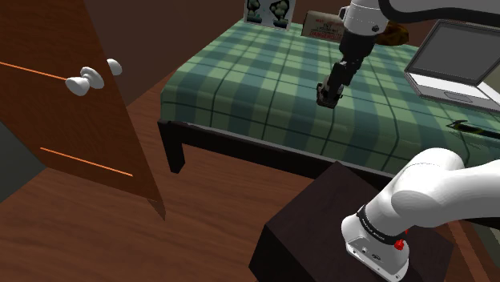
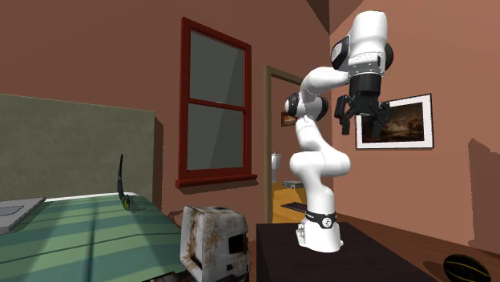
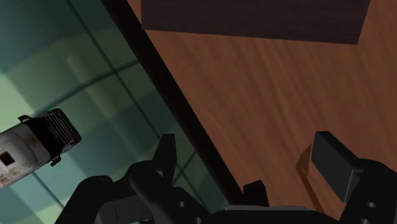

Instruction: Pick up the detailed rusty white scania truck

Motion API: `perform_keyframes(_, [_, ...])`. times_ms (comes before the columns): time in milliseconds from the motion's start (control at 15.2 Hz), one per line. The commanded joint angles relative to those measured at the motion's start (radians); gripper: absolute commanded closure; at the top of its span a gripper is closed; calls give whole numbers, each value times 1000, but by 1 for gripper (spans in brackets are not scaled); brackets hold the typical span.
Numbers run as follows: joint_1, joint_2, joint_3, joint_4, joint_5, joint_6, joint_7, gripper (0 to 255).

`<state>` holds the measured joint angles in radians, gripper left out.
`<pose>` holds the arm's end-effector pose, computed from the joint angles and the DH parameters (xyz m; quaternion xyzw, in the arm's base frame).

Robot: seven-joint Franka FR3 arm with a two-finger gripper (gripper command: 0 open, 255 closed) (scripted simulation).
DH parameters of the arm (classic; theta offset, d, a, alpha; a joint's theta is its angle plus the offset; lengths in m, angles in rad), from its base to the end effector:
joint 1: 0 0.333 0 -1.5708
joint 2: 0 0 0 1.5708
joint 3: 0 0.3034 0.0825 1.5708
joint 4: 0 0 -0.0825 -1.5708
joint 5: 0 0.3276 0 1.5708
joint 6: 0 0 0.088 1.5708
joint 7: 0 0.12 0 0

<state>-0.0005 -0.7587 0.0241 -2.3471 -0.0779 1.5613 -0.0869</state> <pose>0.2650 -0.0011 0.5648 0.9974 0.0519 -0.0153 0.0467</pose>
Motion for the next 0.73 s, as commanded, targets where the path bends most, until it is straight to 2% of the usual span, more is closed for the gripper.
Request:
perform_keyframes(0, [0, 0, 0, 0, 0, 0, 0, 0])
perform_keyframes(660, [-23, 468, -76, 262, -307, -154, -372, 0])
